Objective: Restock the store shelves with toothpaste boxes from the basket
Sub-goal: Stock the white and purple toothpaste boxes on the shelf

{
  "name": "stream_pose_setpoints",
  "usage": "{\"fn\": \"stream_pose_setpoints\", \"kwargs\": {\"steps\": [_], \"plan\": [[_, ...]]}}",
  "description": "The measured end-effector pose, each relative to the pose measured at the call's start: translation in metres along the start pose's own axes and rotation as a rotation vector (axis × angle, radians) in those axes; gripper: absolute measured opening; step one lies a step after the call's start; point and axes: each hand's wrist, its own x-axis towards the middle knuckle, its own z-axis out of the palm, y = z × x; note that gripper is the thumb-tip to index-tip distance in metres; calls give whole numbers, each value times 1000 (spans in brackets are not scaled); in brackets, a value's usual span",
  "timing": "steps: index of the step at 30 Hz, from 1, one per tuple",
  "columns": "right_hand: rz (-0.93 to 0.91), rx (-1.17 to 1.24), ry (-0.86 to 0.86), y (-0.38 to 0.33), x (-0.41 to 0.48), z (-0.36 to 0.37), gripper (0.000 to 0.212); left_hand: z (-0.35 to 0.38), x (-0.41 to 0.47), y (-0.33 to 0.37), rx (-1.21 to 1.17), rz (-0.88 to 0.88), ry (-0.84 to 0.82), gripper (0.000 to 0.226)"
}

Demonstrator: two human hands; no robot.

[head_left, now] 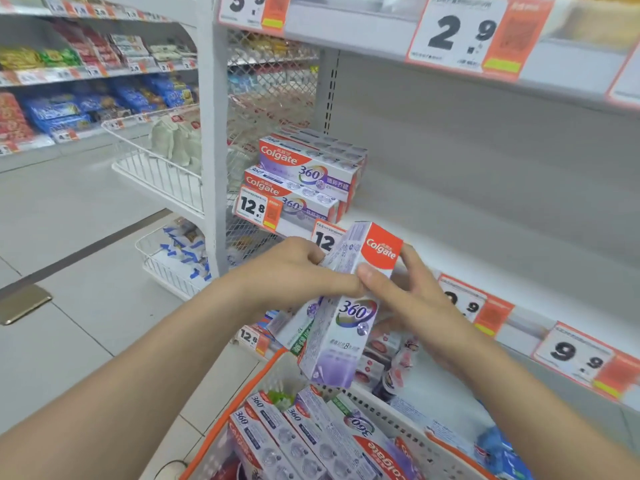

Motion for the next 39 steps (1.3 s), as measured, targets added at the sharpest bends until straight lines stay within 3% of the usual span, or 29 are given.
{"fn": "stream_pose_setpoints", "kwargs": {"steps": [2,5,9,11,15,17,19,21,23,26,28,31,34,36,39], "plan": [[43,98,18,6,-6,-4,57,7,-2,5,-18,21,-60,72],[-14,126,101,0,-13,-18,51,11,-6,11,-121,40,-148,45],[-66,134,322,-7,-21,-37,31,23,-6,17,-215,31,-123,43],[-45,182,393,-9,-20,-48,28,29,-5,19,-205,23,-123,30],[225,459,277,-28,-29,-67,46,36,-6,24,-224,-3,-43,24],[280,421,173,-32,-33,-74,48,39,-6,27,-297,-27,14,28],[212,330,195,-29,-34,-80,54,43,-4,28,-348,-19,78,35],[114,254,346,-27,-33,-81,64,49,-1,29,-407,9,172,33],[33,171,437,-27,-33,-79,56,54,0,32,-487,28,269,41],[32,212,402,-29,-29,-83,36,63,2,38,-617,71,322,44],[98,372,319,-30,-27,-87,44,70,4,40,-657,114,342,34],[135,430,265,-35,-26,-85,50,81,5,40,-501,197,377,36],[46,426,360,-35,-27,-85,41,88,6,42,-410,233,403,42],[-78,279,431,-34,-25,-93,33,88,6,47,-442,252,405,49],[-384,-144,607,-32,-22,-106,32,84,9,58,-498,294,441,48]]}}
